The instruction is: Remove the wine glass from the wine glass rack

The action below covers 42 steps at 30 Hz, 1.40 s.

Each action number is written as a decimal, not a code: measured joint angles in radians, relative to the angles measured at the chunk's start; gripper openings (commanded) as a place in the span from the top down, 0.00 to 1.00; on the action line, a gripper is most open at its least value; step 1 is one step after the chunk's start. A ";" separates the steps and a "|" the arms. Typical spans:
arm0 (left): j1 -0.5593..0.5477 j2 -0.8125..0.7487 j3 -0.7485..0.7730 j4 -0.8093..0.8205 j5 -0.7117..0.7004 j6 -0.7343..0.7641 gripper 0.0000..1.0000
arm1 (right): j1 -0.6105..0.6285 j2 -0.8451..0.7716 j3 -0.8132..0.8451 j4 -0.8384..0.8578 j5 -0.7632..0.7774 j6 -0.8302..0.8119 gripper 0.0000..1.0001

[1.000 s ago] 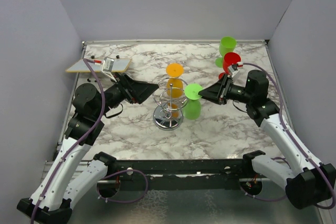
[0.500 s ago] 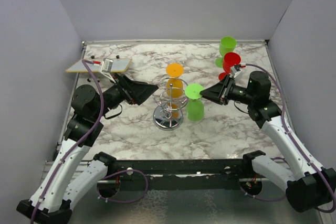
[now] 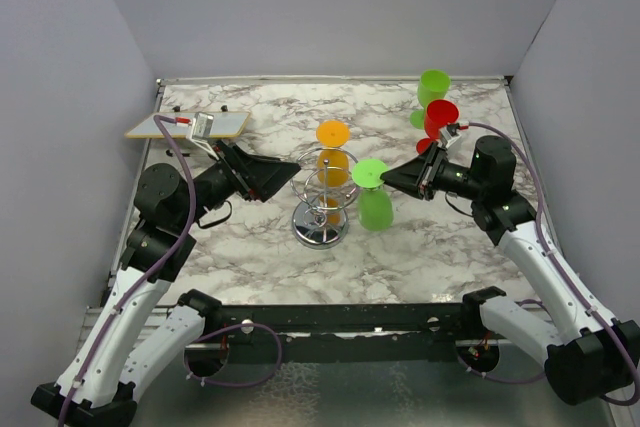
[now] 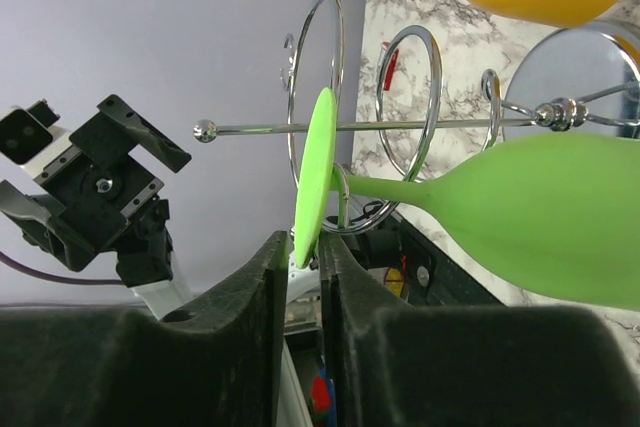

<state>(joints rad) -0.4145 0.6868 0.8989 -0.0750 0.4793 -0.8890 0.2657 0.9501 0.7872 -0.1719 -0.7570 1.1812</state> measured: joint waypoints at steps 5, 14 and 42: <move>0.000 0.000 0.000 0.000 0.000 0.000 0.01 | 0.000 0.000 0.000 -0.001 0.011 0.003 0.88; 0.000 0.035 0.004 0.011 0.050 0.000 0.01 | 0.000 -0.003 -0.013 0.004 0.011 0.030 0.96; -0.104 0.143 0.005 0.125 0.072 -0.085 0.01 | 0.000 -0.168 -0.048 -0.024 0.072 0.070 0.99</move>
<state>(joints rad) -0.5182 0.8303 0.9043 0.0502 0.5510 -0.9737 0.2657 0.7818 0.7395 -0.1955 -0.6849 1.2514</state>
